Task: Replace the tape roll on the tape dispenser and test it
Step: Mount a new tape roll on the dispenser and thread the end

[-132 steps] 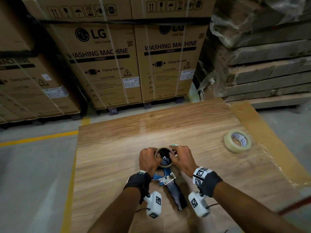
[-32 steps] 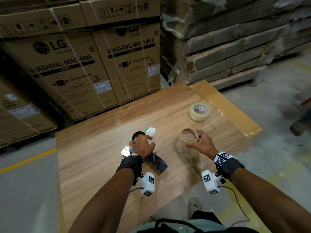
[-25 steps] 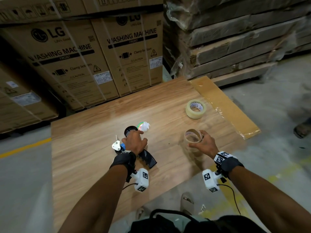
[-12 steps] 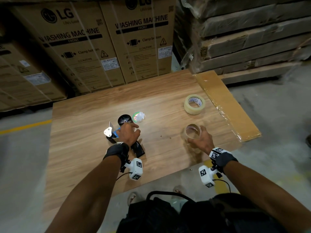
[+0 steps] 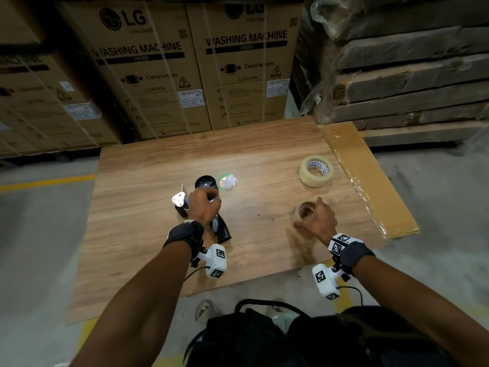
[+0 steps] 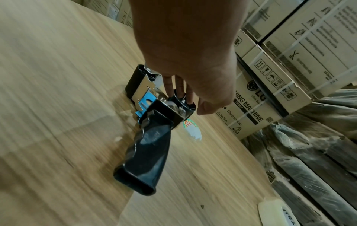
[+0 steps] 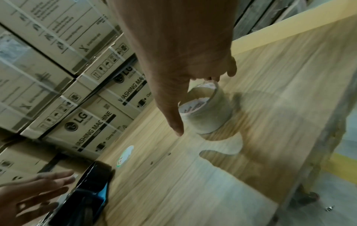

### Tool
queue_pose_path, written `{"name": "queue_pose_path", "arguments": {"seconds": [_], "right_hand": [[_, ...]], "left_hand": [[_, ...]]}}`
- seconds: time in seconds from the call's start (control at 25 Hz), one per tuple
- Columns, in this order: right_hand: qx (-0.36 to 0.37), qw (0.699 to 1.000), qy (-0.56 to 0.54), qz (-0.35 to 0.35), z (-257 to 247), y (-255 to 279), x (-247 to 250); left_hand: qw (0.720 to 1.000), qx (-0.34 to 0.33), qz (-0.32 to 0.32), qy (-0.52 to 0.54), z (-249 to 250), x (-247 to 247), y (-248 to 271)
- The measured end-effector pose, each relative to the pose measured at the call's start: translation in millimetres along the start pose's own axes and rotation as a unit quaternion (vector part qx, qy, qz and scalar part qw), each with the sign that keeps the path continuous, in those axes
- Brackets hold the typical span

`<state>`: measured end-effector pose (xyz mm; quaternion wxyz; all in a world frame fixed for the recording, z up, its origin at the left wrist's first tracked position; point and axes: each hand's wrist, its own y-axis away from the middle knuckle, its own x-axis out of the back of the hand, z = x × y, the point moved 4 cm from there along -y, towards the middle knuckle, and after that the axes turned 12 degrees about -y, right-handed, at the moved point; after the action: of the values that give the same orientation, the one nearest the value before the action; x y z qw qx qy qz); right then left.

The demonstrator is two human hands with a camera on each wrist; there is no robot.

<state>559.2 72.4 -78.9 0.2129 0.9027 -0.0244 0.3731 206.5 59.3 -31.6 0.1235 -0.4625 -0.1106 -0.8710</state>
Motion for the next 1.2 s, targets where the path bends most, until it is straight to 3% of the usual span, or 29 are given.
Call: {"name": "queue_pose_path", "arguments": {"seconds": [0.2,0.32,0.52,0.68,0.88,1.04,1.2], "right_hand": [[0.141,0.988,0.06,0.026,-50,15,-22],[0.201,0.979,0.028,-0.034,-83,21,-52],[0.214,0.968,-0.021,-0.129,-130,32,-110],[0.168,0.971,-0.05,-0.161,-154,42,-154],[0.092,0.969,0.006,-0.229,-158,50,-197],[0.026,0.968,-0.077,-0.237,-152,47,-212],[-0.046,0.946,-0.188,-0.259,-148,55,-220]], "left_hand": [[0.993,0.051,0.033,0.104,-22,17,4],[0.988,0.065,0.058,0.128,-42,28,5],[0.984,0.083,0.02,0.159,-79,41,2],[0.986,0.071,-0.001,0.149,-101,49,4],[0.986,0.043,-0.081,0.139,-130,54,2],[0.982,0.055,-0.117,0.138,-149,54,1],[0.98,0.037,-0.142,0.134,-158,55,-3]]}}
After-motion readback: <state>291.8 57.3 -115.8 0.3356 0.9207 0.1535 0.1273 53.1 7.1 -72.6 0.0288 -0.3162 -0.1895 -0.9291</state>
